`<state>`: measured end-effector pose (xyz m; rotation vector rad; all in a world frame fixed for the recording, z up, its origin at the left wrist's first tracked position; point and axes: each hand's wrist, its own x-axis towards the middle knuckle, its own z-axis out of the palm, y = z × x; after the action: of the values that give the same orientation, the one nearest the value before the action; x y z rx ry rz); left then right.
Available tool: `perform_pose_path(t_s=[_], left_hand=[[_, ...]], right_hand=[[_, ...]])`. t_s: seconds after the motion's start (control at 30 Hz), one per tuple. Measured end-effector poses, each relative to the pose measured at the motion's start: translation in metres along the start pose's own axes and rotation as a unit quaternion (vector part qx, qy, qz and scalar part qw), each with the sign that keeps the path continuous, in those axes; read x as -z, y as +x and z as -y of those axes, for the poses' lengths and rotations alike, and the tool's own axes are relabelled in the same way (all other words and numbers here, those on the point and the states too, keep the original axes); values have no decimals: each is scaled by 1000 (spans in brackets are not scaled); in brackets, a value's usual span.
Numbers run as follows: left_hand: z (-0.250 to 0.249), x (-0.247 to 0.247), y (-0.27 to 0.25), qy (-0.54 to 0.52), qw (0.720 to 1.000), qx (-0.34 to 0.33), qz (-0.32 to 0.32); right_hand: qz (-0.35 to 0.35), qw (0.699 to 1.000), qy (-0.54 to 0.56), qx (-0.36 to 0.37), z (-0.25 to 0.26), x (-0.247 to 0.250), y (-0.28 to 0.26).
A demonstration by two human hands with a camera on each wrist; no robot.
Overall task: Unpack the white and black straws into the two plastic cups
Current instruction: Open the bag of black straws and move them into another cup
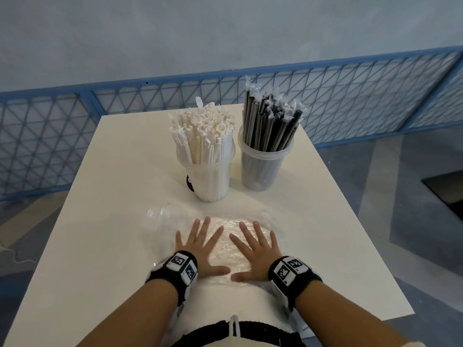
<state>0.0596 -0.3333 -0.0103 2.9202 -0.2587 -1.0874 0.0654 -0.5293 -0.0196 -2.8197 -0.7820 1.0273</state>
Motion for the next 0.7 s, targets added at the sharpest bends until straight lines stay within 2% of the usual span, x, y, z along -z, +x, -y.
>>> perform_pose_path(t_s=[0.27, 0.4, 0.43, 0.47, 0.5, 0.53, 0.57, 0.63, 0.67, 0.7], left_hand=[[18, 8, -8, -41, 999, 10, 14], [9, 29, -13, -28, 999, 27, 22], [3, 41, -17, -59, 998, 30, -6], [-5, 55, -22, -119, 991, 19, -62], [-14, 71, -27, -189, 974, -5, -125], [-24, 88, -32, -249, 949, -39, -190], [-35, 106, -38, -291, 921, -73, -251], [-56, 141, -40, -342, 872, -119, -329], [-66, 158, -39, -366, 853, -133, -346], [-75, 174, -35, -388, 838, -138, -357]], right_hand=[[14, 993, 66, -96, -57, 8, -23], [30, 993, 63, -97, -64, 17, -29], [23, 994, 60, -92, -61, 23, -32], [0, 994, 60, -90, -57, 33, -37], [-44, 992, 70, -92, -53, 44, -43], [-123, 983, 100, -98, -50, 57, -49], [-225, 956, 157, -101, -48, 71, -55], [-413, 854, 306, -77, -51, 101, -60], [-472, 805, 355, -59, -55, 116, -60], [-511, 770, 380, -49, -61, 132, -58]])
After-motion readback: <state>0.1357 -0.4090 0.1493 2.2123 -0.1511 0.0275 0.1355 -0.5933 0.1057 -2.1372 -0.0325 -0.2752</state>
